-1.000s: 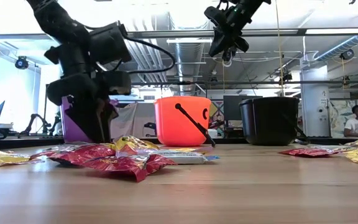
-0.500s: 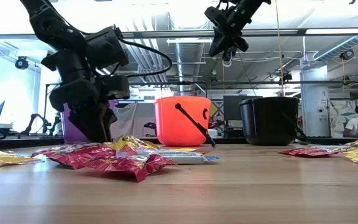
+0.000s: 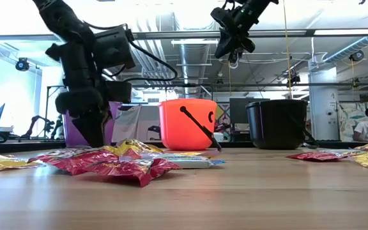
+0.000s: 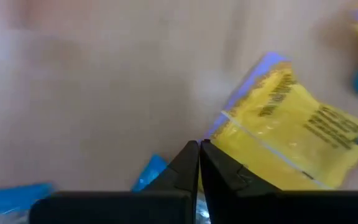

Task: Sort candy by brand, put in halloween buckets

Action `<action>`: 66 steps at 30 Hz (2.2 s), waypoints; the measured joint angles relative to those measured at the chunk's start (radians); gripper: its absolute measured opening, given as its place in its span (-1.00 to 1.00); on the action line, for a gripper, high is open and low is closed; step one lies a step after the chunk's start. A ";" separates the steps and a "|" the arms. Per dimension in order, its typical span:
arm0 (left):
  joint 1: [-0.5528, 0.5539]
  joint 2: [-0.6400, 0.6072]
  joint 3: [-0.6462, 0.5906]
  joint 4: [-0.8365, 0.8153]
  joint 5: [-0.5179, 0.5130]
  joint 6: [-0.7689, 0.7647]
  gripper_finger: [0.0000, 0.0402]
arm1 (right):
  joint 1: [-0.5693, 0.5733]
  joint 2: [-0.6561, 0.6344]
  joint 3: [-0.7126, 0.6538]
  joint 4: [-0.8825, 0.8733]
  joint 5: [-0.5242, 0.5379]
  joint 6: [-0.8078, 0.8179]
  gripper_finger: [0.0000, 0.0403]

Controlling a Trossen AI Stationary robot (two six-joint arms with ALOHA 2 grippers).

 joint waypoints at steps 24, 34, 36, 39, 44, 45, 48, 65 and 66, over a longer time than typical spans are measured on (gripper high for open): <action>-0.055 -0.051 0.018 -0.007 0.183 0.188 -0.32 | 0.000 0.000 0.000 -0.002 0.005 -0.015 -0.95; -0.064 -0.039 -0.026 0.027 0.104 0.177 0.02 | 0.000 0.000 0.000 -0.028 0.004 -0.014 -0.95; -0.071 -0.037 -0.039 0.035 0.106 0.178 0.02 | 0.000 0.000 0.000 -0.028 0.004 -0.015 -0.95; -0.083 -0.037 -0.054 0.041 0.094 0.208 0.02 | 0.000 0.000 0.000 -0.029 0.004 -0.015 -0.95; -0.085 -0.031 -0.100 0.077 0.054 0.210 -0.01 | 0.000 0.000 0.000 -0.029 0.005 -0.021 -0.95; -0.085 -0.024 -0.108 0.084 0.051 0.201 -0.03 | 0.000 0.000 0.000 -0.029 0.005 -0.021 -0.95; -0.085 -0.010 -0.116 0.089 0.047 0.175 -0.14 | 0.000 0.000 0.000 -0.029 0.005 -0.023 -0.95; -0.084 -0.013 -0.017 0.058 0.047 0.213 -0.96 | -0.005 0.001 0.000 -0.029 0.007 -0.025 -0.95; -0.082 -0.019 -0.004 0.053 0.047 0.218 -0.97 | -0.005 0.001 0.000 -0.029 0.007 -0.028 -0.95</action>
